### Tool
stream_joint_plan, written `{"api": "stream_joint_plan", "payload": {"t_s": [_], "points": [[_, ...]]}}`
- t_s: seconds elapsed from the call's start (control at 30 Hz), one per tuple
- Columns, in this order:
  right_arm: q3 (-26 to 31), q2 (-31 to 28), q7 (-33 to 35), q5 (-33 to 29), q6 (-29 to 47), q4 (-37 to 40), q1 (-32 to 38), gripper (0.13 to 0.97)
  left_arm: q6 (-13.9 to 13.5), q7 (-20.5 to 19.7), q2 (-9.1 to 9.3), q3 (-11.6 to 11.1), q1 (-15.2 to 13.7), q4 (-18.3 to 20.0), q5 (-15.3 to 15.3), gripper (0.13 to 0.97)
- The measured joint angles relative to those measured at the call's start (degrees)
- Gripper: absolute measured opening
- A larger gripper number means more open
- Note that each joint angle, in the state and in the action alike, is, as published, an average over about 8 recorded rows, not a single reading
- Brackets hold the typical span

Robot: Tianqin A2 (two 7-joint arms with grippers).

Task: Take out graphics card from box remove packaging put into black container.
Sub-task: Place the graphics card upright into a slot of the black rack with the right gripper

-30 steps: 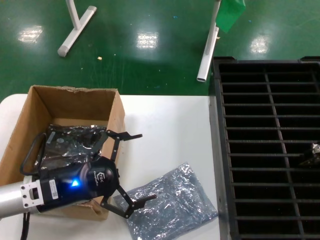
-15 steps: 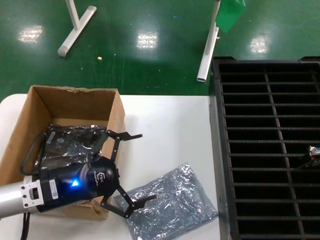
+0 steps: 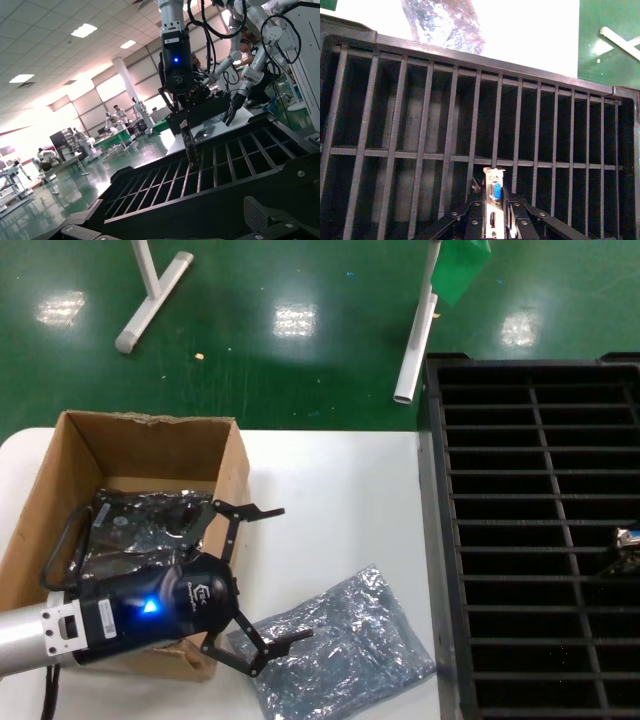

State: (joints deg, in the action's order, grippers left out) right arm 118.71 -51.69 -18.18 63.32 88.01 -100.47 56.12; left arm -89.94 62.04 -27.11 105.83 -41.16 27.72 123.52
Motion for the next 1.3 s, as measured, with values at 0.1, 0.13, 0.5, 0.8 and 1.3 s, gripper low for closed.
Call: {"api": "stream_joint_plan", "payload": {"t_s": [0.1, 0.13, 0.5, 0.8, 1.3], "points": [[0.03, 0.18, 0.99, 0.02, -0.53, 0.85, 0.04, 0.195, 0.0, 0.0, 0.0, 0.0, 0.0, 0.0, 0.0, 0.966], [0.04, 0.23, 1.35, 0.03, -0.72, 1.14, 0.06, 0.195, 0.0, 0.0, 0.0, 0.0, 0.0, 0.0, 0.0, 0.966], [-0.11, 0.56, 4.24, -0.08, -2.96, 3.22, -0.29, 0.212, 0.0, 0.0, 0.0, 0.0, 0.0, 0.0, 0.0, 0.966], [-0.58, 0.7, 2.95, -0.7, -4.12, 2.67, -1.16, 0.278, 0.0, 0.0, 0.0, 0.0, 0.0, 0.0, 0.0, 0.966], [-5.64, 5.96, -9.76, -10.93, -14.42, -0.23, -7.08, 0.528, 0.0, 0.0, 0.0, 0.0, 0.0, 0.0, 0.0, 0.966]]}}
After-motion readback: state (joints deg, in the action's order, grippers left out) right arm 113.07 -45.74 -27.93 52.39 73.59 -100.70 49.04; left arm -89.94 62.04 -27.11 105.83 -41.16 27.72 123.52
